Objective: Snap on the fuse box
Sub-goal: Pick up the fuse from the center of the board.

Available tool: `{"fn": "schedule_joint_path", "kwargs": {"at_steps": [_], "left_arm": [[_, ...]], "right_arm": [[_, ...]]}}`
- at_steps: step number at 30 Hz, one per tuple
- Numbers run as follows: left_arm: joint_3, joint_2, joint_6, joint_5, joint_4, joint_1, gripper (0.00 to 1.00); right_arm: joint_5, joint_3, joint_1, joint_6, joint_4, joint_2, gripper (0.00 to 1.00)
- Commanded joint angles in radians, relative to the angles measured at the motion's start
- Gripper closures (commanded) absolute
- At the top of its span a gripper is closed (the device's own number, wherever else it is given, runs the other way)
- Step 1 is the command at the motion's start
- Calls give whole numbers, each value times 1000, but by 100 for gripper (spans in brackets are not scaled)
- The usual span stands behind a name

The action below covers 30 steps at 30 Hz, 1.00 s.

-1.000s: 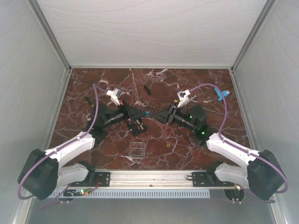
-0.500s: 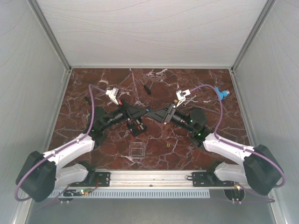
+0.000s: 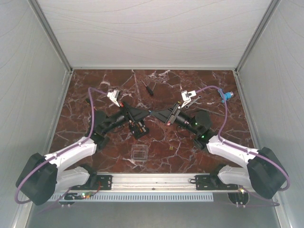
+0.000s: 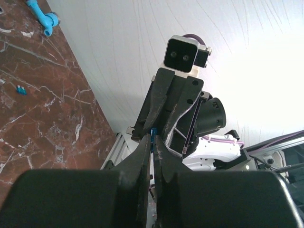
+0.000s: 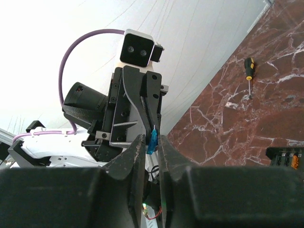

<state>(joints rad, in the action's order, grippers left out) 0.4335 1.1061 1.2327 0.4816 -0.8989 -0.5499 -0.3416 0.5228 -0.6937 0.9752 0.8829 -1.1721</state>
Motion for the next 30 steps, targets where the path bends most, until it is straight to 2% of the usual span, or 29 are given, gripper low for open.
{"fn": "schedule_joint_path", "kwargs": {"at_steps": [1, 4, 7, 10, 11, 12, 14, 17, 19, 21, 24, 27, 30], "left_arm": [[-9, 17, 44, 3, -121, -21, 100], [-28, 28, 71, 5, -158, -22, 100], [-42, 29, 78, 2, -169, -22, 99], [-60, 7, 61, -16, -135, -9, 89], [-63, -2, 48, -19, -109, -3, 84], [-63, -12, 28, -20, -74, 8, 75], [-50, -38, -26, -16, 35, 34, 62], [0, -77, -174, -46, 334, 78, 46], [49, -83, -298, -129, 536, 89, 38], [97, -65, -393, -218, 713, 88, 35], [145, -21, -484, -347, 893, 88, 32], [167, 35, -536, -447, 982, 91, 29], [181, 112, -566, -481, 980, 98, 29]], "right_arm": [[25, -14, -4, 8, 132, -5, 91], [19, -17, -3, 6, 143, -10, 100], [14, -24, 4, 0, 140, -7, 100], [-17, -30, 33, -18, 109, 6, 100], [-26, -34, 44, -25, 79, 14, 100], [-35, -37, 54, -36, 57, 25, 100], [-57, -33, 75, -75, -31, 52, 100], [-64, 13, 88, -193, -264, 105, 100], [-49, 58, 91, -272, -433, 123, 100], [-44, 95, 96, -323, -551, 127, 100], [-48, 128, 96, -367, -651, 127, 100], [-40, 157, 96, -407, -722, 112, 100], [-35, 176, 97, -436, -766, 86, 100]]}}
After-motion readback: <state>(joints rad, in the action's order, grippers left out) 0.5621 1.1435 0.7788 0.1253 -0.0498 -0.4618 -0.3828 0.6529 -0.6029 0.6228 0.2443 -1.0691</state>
